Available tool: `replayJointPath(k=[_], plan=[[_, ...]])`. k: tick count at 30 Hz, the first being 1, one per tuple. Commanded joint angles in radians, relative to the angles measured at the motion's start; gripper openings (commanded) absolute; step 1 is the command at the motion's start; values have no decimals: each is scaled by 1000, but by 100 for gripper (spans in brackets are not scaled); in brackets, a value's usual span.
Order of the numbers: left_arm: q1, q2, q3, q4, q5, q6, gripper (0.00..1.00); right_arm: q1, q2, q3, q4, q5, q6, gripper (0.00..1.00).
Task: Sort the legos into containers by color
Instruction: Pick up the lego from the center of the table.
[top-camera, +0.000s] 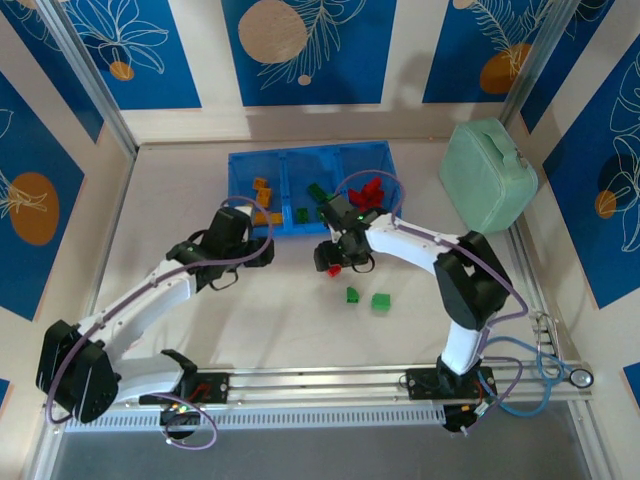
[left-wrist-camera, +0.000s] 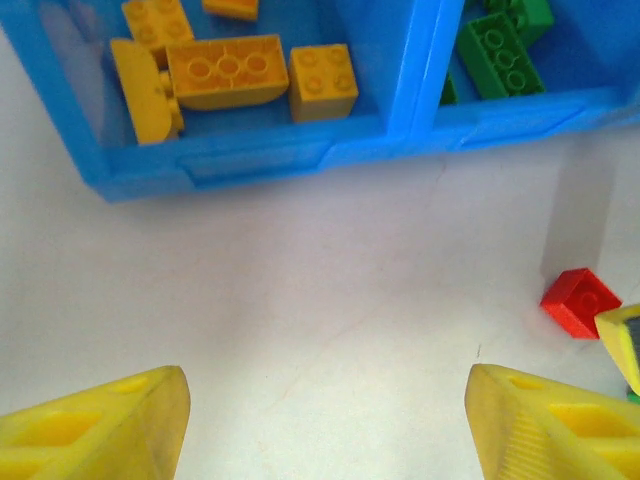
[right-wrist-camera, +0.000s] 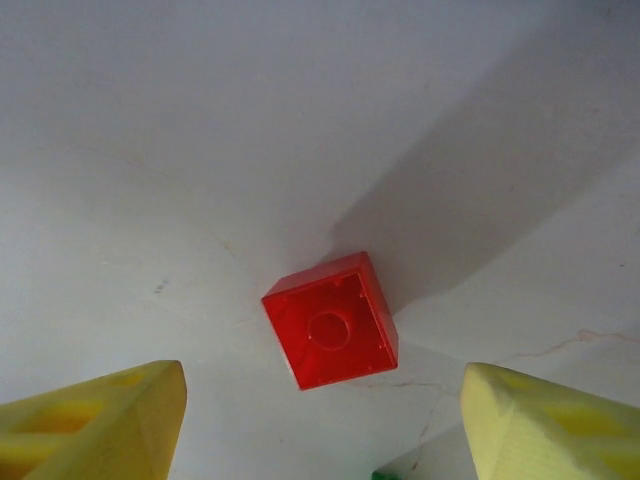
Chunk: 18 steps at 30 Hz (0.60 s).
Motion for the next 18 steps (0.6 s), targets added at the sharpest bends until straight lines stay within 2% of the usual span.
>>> replayJointPath(k=[1, 6, 11, 15, 18], plan=[[-14, -43, -39, 7, -31, -48, 73, 20, 45, 54, -93, 55, -27, 71], [-23, -61, -71, 11, -34, -62, 73, 49, 103, 87, -105, 73, -38, 66], [-25, -68, -79, 14, -36, -62, 73, 58, 124, 96, -113, 111, -37, 54], [-26, -61, -80, 18, -34, -60, 73, 60, 122, 100, -119, 129, -44, 37], [-28, -57, -80, 19, -31, -61, 73, 64, 104, 98, -123, 140, -44, 31]])
